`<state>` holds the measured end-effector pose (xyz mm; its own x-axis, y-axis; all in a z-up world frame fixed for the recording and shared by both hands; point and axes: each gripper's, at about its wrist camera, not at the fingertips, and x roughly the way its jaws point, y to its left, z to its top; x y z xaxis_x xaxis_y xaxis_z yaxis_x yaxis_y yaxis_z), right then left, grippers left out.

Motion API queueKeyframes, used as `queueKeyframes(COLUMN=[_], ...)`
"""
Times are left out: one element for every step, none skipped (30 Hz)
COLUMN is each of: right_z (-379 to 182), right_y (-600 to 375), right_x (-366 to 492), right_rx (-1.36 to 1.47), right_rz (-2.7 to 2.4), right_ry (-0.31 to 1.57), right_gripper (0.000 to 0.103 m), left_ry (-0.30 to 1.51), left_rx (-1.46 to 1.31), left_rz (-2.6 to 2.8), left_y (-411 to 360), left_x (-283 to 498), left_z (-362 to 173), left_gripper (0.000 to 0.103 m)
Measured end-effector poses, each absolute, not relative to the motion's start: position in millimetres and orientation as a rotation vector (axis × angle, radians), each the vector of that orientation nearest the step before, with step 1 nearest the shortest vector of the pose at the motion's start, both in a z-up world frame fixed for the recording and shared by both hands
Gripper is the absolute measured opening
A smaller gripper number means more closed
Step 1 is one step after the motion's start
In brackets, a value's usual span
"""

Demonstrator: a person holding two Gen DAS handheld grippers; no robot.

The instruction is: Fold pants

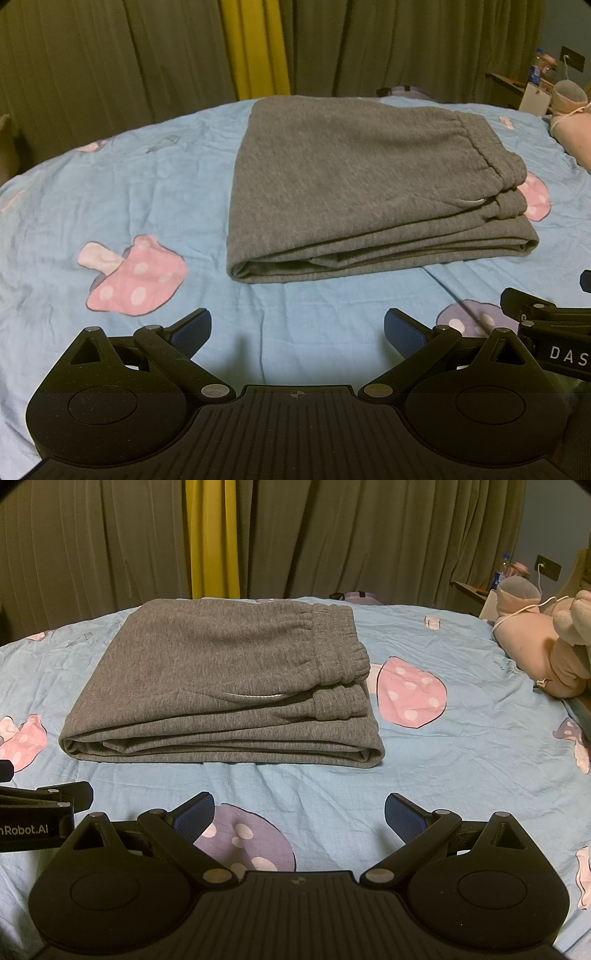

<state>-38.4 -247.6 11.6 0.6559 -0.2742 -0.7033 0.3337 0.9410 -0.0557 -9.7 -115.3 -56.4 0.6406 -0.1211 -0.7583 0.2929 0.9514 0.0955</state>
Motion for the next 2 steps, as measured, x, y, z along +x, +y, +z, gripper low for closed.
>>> queueKeyframes(right_z=[11.5,11.4], right_y=[-247.4,-247.6], right_x=[-38.4,-38.2], right_rx=[0.082,0.082], right_rz=[-0.345,-0.345], right_ry=[0.783,0.783], right_gripper=[0.099,0.099], left_ry=[0.846,0.846], left_rx=[0.217,0.216], left_rz=[-0.242,-0.246], left_y=[-115.7,-116.1], left_x=[-10.3,-10.1], left_z=[-56.5,-56.7], left_gripper=[0.102,0.102])
